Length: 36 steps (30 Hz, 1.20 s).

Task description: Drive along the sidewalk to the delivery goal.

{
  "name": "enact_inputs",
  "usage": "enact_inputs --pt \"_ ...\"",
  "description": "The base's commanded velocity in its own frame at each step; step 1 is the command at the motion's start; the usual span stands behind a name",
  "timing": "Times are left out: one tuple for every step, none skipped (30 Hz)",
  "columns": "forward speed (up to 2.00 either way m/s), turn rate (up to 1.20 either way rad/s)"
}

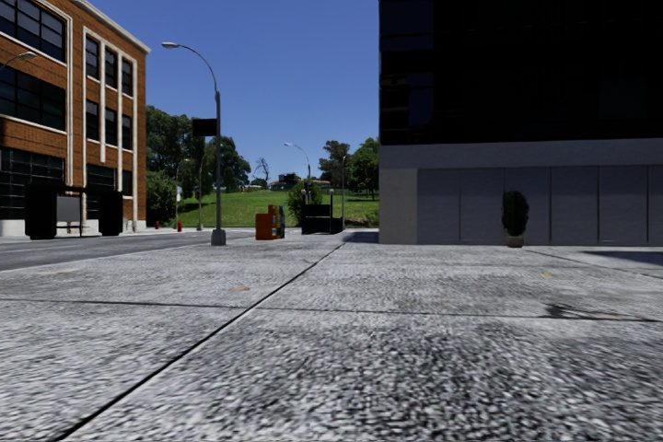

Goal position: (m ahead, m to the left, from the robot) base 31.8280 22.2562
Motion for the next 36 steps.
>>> enact_inputs --pt "2.0 0.0" --pt "2.0 0.0" --pt "2.0 0.0" --pt "2.0 0.0" --pt "2.0 0.0" --pt "2.0 0.0" --pt "2.0 0.0" --pt "2.0 0.0" --pt "2.0 0.0" --pt "2.0 0.0" --pt "2.0 0.0" --pt "2.0 0.0" --pt "2.0 0.0" --pt "2.0 0.0" --pt "2.0 0.0" --pt "2.0 0.0" --pt "2.0 0.0" --pt "2.0 0.0" --pt "2.0 0.0" --pt "2.0 0.0" --pt "2.0 0.0" --pt "2.0 0.0" --pt "2.0 0.0" --pt "2.0 0.0" --pt "2.0 0.0" --pt "2.0 0.0" --pt "2.0 0.0" --pt "2.0 0.0" --pt "2.0 0.0" --pt "2.0 0.0" --pt "2.0 0.0" --pt "2.0 0.0" --pt "2.0 0.0" --pt "2.0 0.0" --pt "2.0 0.0" --pt "2.0 0.0"
